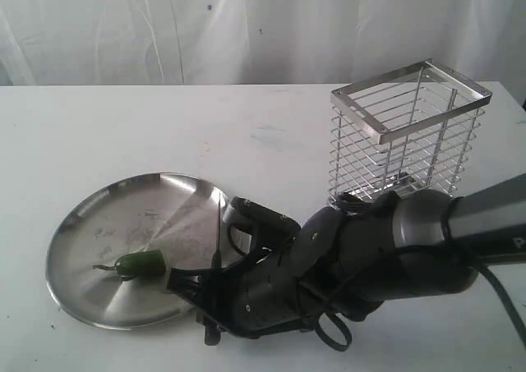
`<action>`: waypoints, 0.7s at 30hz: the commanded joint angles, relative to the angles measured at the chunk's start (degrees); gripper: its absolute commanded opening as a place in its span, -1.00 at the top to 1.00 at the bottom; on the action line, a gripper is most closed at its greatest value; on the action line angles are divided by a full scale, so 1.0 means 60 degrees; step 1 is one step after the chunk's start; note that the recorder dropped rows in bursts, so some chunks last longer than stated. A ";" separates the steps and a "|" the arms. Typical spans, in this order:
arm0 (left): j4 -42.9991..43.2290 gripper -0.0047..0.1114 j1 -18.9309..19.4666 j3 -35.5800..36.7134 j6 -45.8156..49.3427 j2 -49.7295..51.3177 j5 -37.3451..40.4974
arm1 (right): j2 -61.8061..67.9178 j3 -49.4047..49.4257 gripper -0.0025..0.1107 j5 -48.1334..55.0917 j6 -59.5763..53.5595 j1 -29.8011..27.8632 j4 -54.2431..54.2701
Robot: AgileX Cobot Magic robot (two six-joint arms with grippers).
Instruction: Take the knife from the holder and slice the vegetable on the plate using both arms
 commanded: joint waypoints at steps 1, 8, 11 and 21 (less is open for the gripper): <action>-0.0069 0.92 -0.0071 0.0035 -0.0021 -0.0046 0.0055 | 0.0054 0.0046 0.96 0.0055 -0.0316 -0.0004 -0.0064; -0.0069 0.92 -0.0071 0.0035 -0.0021 -0.0046 0.0055 | -0.0143 0.0046 0.96 -0.0067 -0.0450 -0.0004 -0.0938; -0.0069 0.92 -0.0071 0.0035 -0.0021 -0.0046 0.0055 | -0.0497 0.0046 0.96 -0.0067 -0.0450 -0.0004 -0.1606; -0.0069 0.92 -0.0071 0.0035 -0.0021 -0.0046 0.0055 | -0.1796 0.0046 0.96 0.1724 -0.0450 -0.0004 -0.2340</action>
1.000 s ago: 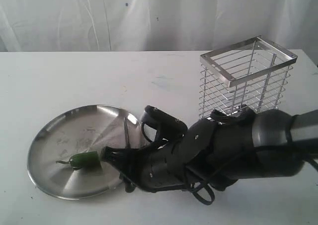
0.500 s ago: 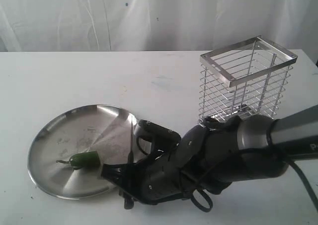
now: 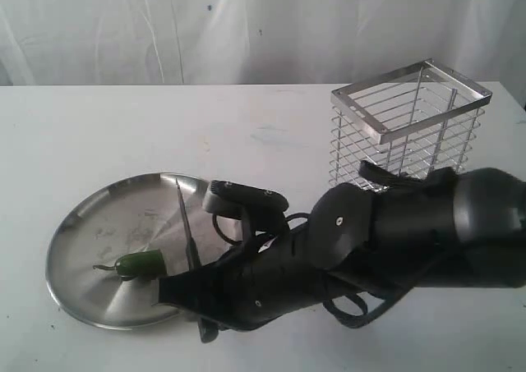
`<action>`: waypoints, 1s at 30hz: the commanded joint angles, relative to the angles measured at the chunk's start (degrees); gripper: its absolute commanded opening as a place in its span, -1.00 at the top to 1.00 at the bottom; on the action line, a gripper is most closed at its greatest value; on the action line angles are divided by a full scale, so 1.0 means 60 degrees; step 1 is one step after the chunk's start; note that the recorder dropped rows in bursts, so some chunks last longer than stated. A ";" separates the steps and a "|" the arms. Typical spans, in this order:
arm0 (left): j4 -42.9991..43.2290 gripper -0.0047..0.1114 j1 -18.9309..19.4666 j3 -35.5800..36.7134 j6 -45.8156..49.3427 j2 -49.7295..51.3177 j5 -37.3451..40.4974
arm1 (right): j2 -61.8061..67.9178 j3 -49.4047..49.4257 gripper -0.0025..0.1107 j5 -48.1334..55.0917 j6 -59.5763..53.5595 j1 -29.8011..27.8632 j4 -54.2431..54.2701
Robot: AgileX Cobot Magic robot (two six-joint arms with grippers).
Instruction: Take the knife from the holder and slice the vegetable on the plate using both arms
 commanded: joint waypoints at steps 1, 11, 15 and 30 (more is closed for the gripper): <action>-0.0069 0.92 -0.0071 0.0035 -0.0021 -0.0046 0.0055 | -0.0643 0.0025 0.96 0.1147 -0.0119 -0.0041 -0.0346; -0.0069 0.92 -0.0071 0.0035 -0.0021 -0.0046 0.0055 | -0.0865 -0.0633 0.96 0.4644 -0.0052 -0.1049 -0.1544; -0.0069 0.92 -0.0071 0.0035 -0.0021 -0.0046 0.0055 | -0.0846 -0.0866 0.96 0.4390 -0.0052 -0.1100 -0.1915; -0.0001 0.92 -0.0066 0.0035 -0.0021 -0.0046 0.0055 | 0.0009 -0.0865 0.96 0.5396 -0.0638 -0.2130 -0.1586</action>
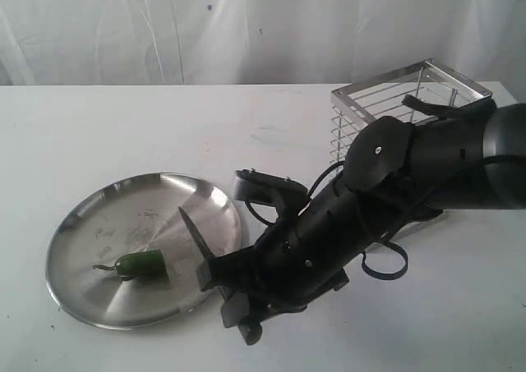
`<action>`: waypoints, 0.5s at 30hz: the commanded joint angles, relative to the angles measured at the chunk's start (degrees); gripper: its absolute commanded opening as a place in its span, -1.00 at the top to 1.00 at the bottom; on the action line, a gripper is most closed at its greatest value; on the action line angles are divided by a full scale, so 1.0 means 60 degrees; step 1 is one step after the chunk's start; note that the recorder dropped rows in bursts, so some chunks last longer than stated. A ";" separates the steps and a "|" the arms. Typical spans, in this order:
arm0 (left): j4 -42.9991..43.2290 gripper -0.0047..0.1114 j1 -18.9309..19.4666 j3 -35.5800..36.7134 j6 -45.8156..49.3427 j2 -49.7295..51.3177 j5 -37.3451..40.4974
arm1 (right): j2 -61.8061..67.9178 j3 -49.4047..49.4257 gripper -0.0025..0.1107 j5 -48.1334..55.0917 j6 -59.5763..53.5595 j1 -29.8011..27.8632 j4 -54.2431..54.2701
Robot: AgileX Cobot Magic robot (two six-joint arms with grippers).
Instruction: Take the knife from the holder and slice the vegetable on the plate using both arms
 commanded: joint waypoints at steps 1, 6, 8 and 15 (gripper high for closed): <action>-0.0001 0.92 -0.0066 0.0035 -0.0021 -0.0046 0.0055 | -0.0015 -0.0031 0.96 0.1061 -0.0580 -0.0034 0.0285; 0.0018 0.92 -0.0066 0.0035 -0.0021 -0.0046 0.0055 | 0.0006 -0.0031 0.96 0.1224 -0.1423 -0.0034 0.1410; 0.0278 0.92 -0.0066 0.0035 -0.0021 -0.0046 0.0055 | 0.0072 -0.0031 0.96 0.1283 -0.1545 -0.0034 0.1663; 0.3253 0.92 -0.0066 0.0035 0.0020 -0.0046 -0.0427 | 0.0154 -0.0031 0.96 0.2250 -0.1565 -0.0052 0.1729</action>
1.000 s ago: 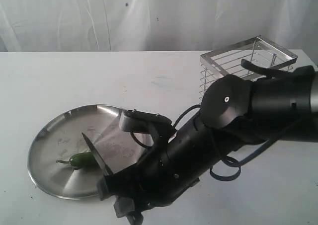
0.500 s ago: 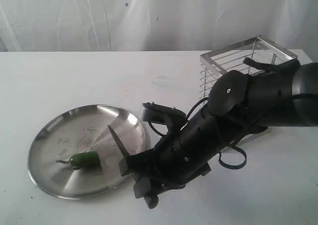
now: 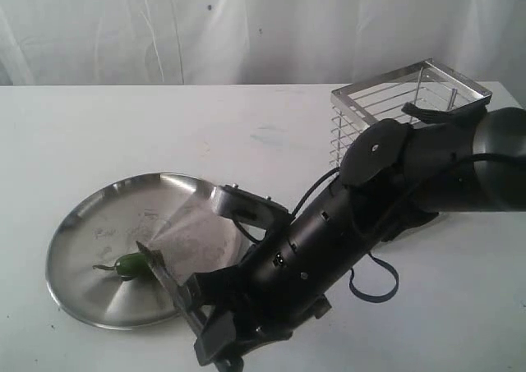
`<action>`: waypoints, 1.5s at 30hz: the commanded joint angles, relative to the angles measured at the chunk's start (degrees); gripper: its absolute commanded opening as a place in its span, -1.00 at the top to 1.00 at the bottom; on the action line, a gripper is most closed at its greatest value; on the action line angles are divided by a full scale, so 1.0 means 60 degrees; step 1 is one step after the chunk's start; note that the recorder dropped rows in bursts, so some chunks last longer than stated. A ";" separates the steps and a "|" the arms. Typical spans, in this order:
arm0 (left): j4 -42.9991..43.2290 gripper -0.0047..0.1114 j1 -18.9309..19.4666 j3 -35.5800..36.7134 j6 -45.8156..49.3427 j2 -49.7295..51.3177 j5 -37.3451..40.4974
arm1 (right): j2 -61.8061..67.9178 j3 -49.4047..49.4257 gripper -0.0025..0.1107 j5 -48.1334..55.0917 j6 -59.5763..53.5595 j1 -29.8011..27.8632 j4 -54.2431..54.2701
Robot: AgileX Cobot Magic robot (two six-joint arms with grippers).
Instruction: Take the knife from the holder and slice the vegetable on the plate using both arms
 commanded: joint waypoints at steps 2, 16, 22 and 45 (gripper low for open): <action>0.2155 0.92 -0.0066 0.0035 0.0000 -0.0046 -0.0746 | -0.0024 -0.0031 0.96 0.0533 -0.0178 -0.0028 0.0152; 0.1635 0.92 -0.0066 0.0035 -0.0375 -0.0046 -0.1963 | -0.0024 -0.0204 0.96 0.0461 -0.0178 -0.0028 0.0188; -0.0225 0.92 -0.0066 0.0035 -0.2250 -0.0046 -0.3193 | -0.0024 -0.0954 0.96 0.0164 -0.0178 -0.0028 -0.0038; -0.5200 0.92 -0.0044 -0.4786 0.3269 0.5145 -0.4931 | 0.0017 -0.3073 0.96 -0.1241 0.3684 -0.0046 -0.5168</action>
